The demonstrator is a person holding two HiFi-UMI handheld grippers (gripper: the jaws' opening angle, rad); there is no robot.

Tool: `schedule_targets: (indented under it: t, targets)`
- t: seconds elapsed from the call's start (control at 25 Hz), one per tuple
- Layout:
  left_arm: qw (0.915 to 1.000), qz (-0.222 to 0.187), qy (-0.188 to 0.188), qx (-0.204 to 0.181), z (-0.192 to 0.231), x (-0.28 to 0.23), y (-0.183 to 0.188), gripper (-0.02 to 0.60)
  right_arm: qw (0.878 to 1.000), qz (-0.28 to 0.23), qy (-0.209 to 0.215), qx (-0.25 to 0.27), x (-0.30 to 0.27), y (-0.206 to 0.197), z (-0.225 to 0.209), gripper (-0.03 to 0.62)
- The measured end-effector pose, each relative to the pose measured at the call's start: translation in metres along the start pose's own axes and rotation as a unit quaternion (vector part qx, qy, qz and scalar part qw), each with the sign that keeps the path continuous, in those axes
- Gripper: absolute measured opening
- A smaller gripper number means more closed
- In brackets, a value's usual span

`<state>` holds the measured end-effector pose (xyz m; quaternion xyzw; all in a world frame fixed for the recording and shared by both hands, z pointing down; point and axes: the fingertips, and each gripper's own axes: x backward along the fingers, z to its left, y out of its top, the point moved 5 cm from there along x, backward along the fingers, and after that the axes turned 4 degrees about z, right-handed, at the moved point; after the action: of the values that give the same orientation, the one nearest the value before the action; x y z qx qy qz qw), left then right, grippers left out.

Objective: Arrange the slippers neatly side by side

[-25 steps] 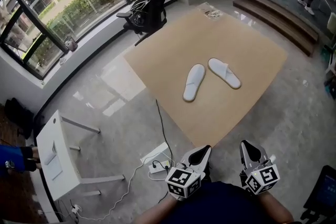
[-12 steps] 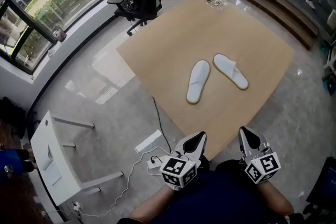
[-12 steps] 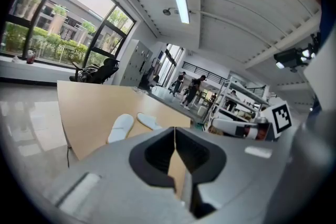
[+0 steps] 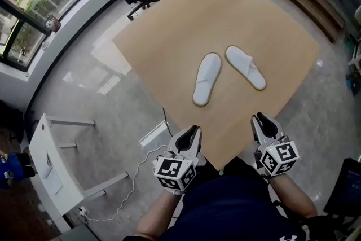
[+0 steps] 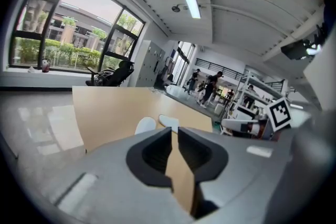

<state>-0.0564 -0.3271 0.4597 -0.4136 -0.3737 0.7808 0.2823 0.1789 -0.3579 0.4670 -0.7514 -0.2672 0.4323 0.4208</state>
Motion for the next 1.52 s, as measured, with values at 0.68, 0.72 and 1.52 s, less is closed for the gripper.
schedule_targets:
  t: [0.68,0.72,1.52]
  targets:
    - [0.9882,0.1,0.047,-0.106,0.059,-0.132,-0.023,0.121,0.996,0.058,0.006,0.065,-0.114,0.014,-0.119,0.137]
    - [0.9871,0.107,0.047,-0.11,0.065,-0.141,-0.024,0.121,0.996,0.058,0.002,0.066,-0.122,0.014,-0.128,0.141]
    - [0.947,0.241,0.022,-0.211,0.129,-0.236,-0.026,0.183,0.917,0.203,0.07,0.335,-0.235,-0.006,-0.187,0.193]
